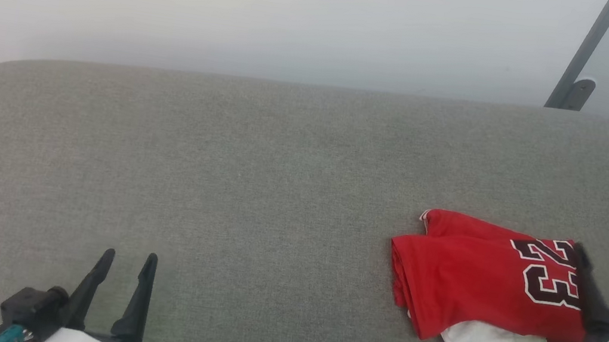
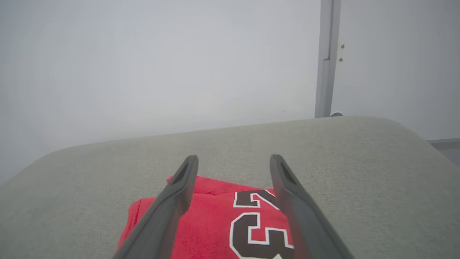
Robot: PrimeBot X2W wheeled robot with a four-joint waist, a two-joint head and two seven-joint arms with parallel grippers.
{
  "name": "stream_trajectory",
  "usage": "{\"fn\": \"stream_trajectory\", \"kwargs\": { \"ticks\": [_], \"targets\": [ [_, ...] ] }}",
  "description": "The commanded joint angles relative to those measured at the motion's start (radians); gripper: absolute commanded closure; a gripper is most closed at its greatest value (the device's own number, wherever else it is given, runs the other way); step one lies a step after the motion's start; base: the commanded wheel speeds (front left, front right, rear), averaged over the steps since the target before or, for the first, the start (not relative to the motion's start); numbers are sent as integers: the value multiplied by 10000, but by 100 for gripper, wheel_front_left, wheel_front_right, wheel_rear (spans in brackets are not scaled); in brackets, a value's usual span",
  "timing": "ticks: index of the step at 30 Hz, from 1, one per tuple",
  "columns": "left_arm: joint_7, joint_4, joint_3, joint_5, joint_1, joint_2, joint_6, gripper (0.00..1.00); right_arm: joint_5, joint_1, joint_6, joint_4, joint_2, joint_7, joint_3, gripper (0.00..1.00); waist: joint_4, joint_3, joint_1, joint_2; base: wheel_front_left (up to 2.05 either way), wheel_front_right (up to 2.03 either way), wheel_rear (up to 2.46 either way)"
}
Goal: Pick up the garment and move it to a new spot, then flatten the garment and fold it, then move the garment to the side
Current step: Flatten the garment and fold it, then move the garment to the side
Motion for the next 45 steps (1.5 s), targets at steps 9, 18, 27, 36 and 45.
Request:
{"fn": "stream_trajectory", "kwargs": {
  "ticks": [9,18,27,36,45],
  "targets": [
    [-40,-1211,256,369,894,25,4,0,-1069,1278,-3,-1381,655,-71,-1627,0,252,-162,0,0,0,0,0],
    [-40,-2005,481,547,1870,-142,4,0,-1553,2386,-3,-2398,1129,-74,-2777,0,423,-169,0,0,0,0,0],
    [-40,-2544,679,629,2519,-387,4,0,-1615,3162,-3,-2988,1488,-75,-3529,0,508,-151,0,0,0,0,0],
    [-40,-2504,627,641,2236,-422,4,0,-1411,3076,-3,-2949,1533,-75,-3504,0,478,-143,0,0,0,0,0],
    [-39,-2538,580,636,2101,-493,4,0,-1142,2831,-3,-2493,1078,-76,-3030,0,447,-8,0,0,0,0,0]
  ]
}}
